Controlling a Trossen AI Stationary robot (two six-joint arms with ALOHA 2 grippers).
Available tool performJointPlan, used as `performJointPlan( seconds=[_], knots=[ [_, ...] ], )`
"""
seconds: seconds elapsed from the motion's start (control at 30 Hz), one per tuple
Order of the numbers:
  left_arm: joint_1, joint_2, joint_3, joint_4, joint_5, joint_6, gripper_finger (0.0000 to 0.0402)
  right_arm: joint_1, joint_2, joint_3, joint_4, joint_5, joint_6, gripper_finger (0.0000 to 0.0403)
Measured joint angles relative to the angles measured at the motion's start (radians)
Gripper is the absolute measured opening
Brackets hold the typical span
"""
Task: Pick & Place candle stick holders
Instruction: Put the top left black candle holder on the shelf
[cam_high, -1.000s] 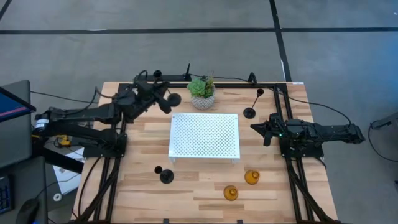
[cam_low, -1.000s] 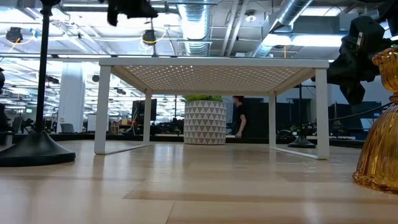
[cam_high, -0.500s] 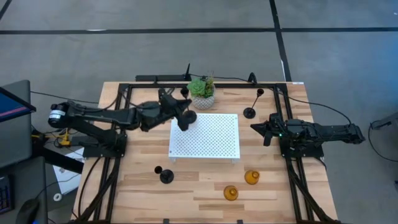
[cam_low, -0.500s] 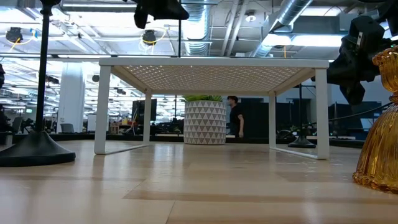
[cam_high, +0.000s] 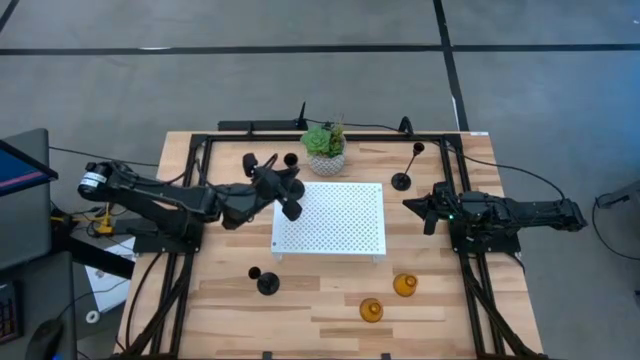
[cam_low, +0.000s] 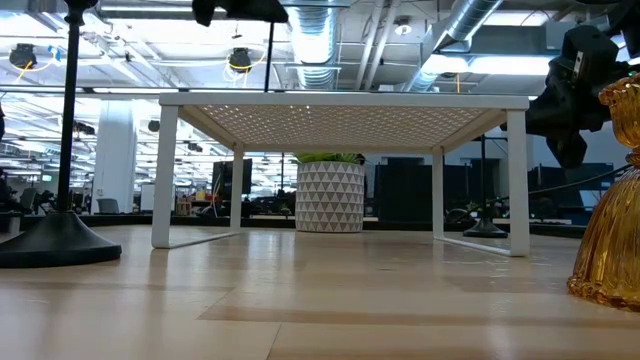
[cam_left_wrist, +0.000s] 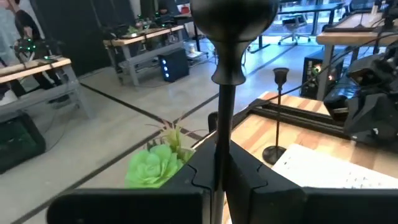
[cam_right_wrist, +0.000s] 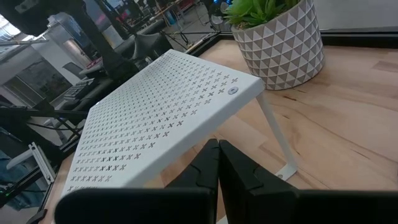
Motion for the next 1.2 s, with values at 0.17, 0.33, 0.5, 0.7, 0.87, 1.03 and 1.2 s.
performJointPlan(
  seconds=[0.17, 0.33, 0.5, 0.7, 0.87, 1.03, 1.2],
  knots=[
    [0.006, -0.012, -0.033, -0.001, -0.001, -0.072, 0.0014, 0.0, 0.0, 0.0, 0.0, 0.0, 0.0, 0.0],
    [0.014, -0.011, -0.055, 0.0, -0.001, -0.115, 0.0014, 0.0, 0.0, 0.0, 0.0, 0.0, 0.0, 0.0],
    [0.017, -0.011, -0.066, 0.002, 0.0, -0.128, 0.0014, 0.0, 0.0, 0.0, 0.0, 0.0, 0.0, 0.0],
    [0.017, -0.011, -0.066, 0.006, -0.001, -0.138, 0.0014, 0.0, 0.0, 0.0, 0.0, 0.0, 0.0, 0.0],
    [0.017, -0.011, -0.066, 0.005, -0.001, -0.159, 0.0014, 0.0, 0.0, 0.0, 0.0, 0.0, 0.0, 0.0],
    [0.017, -0.011, -0.066, 0.005, -0.001, -0.16, 0.0014, 0.0, 0.0, 0.0, 0.0, 0.0, 0.0, 0.0],
    [0.018, -0.011, -0.092, 0.005, -0.003, -0.192, 0.0014, 0.0, 0.0, 0.0, 0.0, 0.0, 0.0, 0.0]
  ],
)
